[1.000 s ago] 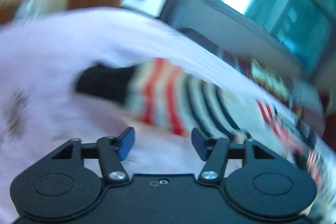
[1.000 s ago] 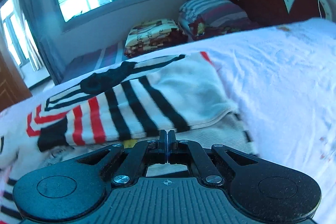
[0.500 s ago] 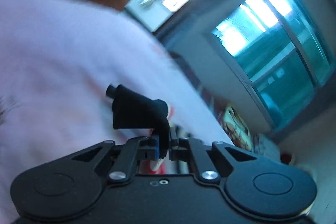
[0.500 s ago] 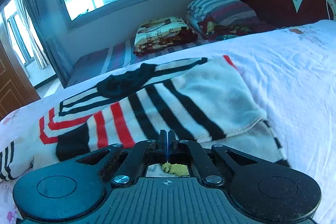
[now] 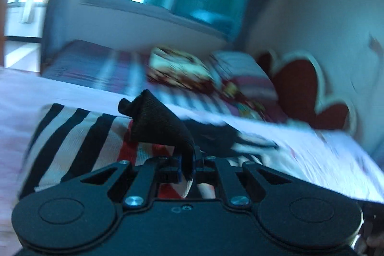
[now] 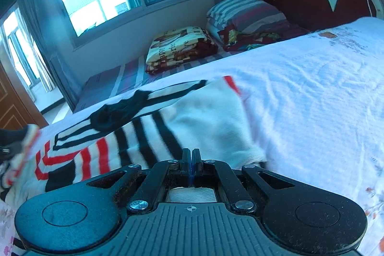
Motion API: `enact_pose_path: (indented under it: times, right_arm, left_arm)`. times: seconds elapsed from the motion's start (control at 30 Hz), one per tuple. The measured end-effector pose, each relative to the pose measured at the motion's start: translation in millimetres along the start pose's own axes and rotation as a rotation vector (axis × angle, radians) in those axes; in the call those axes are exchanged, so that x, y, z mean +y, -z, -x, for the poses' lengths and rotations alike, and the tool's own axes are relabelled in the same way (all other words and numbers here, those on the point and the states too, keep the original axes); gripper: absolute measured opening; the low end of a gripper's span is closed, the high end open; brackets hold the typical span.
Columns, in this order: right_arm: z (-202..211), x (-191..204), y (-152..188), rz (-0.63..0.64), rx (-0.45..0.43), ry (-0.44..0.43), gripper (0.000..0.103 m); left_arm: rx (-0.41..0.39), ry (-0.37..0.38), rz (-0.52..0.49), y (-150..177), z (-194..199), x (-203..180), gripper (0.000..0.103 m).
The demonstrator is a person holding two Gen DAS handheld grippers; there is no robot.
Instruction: Fold small clothes
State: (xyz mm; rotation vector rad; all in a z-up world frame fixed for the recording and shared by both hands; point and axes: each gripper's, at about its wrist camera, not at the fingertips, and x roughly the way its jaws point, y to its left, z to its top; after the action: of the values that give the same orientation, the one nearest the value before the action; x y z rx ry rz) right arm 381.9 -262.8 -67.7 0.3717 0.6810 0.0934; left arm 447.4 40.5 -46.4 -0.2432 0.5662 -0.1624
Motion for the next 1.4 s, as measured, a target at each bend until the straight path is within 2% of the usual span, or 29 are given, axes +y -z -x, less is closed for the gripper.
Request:
enact_pose_path:
  times: [0.17, 0.3, 0.37, 0.4, 0.43, 0.47, 0.5, 0.53, 0.57, 0.6, 0.67, 0.8, 0.9, 0.97, 1.03, 1.07, 1.13, 1.17, 1.2, 1.23, 1.33, 1.4]
  right_arm:
    - [6.3, -37.7, -11.3, -0.054, -0.016, 0.005, 0.0]
    - [11.2, -63.6, -17.3, -0.088, -0.018, 0.003, 0.0]
    - [14.4, -72.2, -18.6, -0.102, -0.015, -0.011, 0.0]
    - [15.4, -74.3, -18.7, -0.106, -0.013, -0.016, 0.0]
    - [16.3, -75.1, -18.7, -0.109, -0.011, -0.021, 0.0]
    - [16.3, -74.9, -18.8, -0.113, -0.008, -0.028, 0.0]
    - [16.1, -73.4, -18.9, -0.116, -0.004, -0.04, 0.018]
    - [16.0, -71.2, -19.2, -0.117, -0.003, -0.048, 0.04]
    - [18.0, -67.1, -18.7, -0.113, -0.017, -0.059, 0.08]
    - [20.1, -61.2, -18.1, -0.1, -0.049, -0.081, 0.085]
    - [18.4, -48.2, -19.2, -0.077, -0.04, -0.157, 0.084]
    - [-8.1, -19.7, -17.1, -0.066, 0.044, -0.244, 0.061]
    - [-37.7, -7.3, -11.1, -0.115, 0.124, -0.262, 0.057]
    - [-53.4, -4.8, -7.9, -0.179, 0.158, -0.279, 0.056]
    - [-64.7, -3.0, -5.9, -0.223, 0.175, -0.283, 0.036]
    - [-69.8, -1.2, -5.9, -0.23, 0.187, -0.27, 0.016]
    - [-75.7, 0.3, -6.4, -0.239, 0.199, -0.258, 0.013]
    - [-74.1, 1.8, -9.1, -0.228, 0.188, -0.249, 0.01]
    - [-69.3, 3.4, -11.5, -0.207, 0.169, -0.234, 0.009]
    - [-61.9, 3.5, -15.2, -0.188, 0.143, -0.225, 0.009]
    - [-35.4, 5.3, -20.4, -0.127, 0.08, -0.213, 0.009]
    - [-29.6, 7.4, -16.5, -0.071, 0.077, -0.186, 0.009]
  left_arm:
    - [0.109, 0.035, -0.122, 26.8, -51.5, -58.4, 0.006]
    - [0.165, 0.026, -0.19, 51.2, -68.3, -81.4, 0.007]
    - [0.204, 0.034, -0.218, 62.3, -73.2, -90.6, 0.014]
    - [0.219, 0.052, -0.233, 68.8, -74.6, -100.2, 0.032]
    - [0.219, 0.085, -0.257, 73.7, -75.8, -106.2, 0.058]
    - [0.212, 0.113, -0.288, 77.8, -72.3, -112.9, 0.069]
    - [0.209, 0.129, -0.318, 81.9, -70.0, -119.1, 0.075]
    - [0.209, 0.134, -0.341, 83.8, -66.6, -123.1, 0.071]
    - [0.2, 0.144, -0.358, 83.2, -59.4, -123.9, 0.071]
    - [0.176, 0.148, -0.357, 81.7, -49.9, -119.5, 0.071]
    - [0.118, 0.108, -0.324, 76.2, -22.9, -95.3, 0.071]
    - [0.013, -0.069, -0.231, 64.0, 22.7, -21.1, 0.068]
    - [0.004, -0.214, -0.165, 56.5, 40.8, 38.1, 0.066]
    - [0.009, -0.271, -0.111, 53.0, 45.2, 67.4, 0.061]
    - [0.0, -0.3, -0.034, 46.9, 47.0, 92.4, 0.058]
    - [-0.003, -0.296, 0.026, 45.7, 47.0, 103.7, 0.057]
    - [-0.006, -0.285, 0.105, 42.5, 43.8, 120.1, 0.053]
    - [0.014, -0.294, 0.104, 43.3, 39.2, 124.5, 0.051]
    - [0.047, -0.305, 0.095, 44.1, 32.2, 122.9, 0.041]
    - [0.066, -0.307, 0.095, 43.7, 27.7, 125.8, 0.039]
    - [0.107, -0.301, 0.051, 51.3, 25.8, 124.9, 0.042]
    - [0.134, -0.305, -0.001, 56.9, 23.6, 122.1, 0.043]
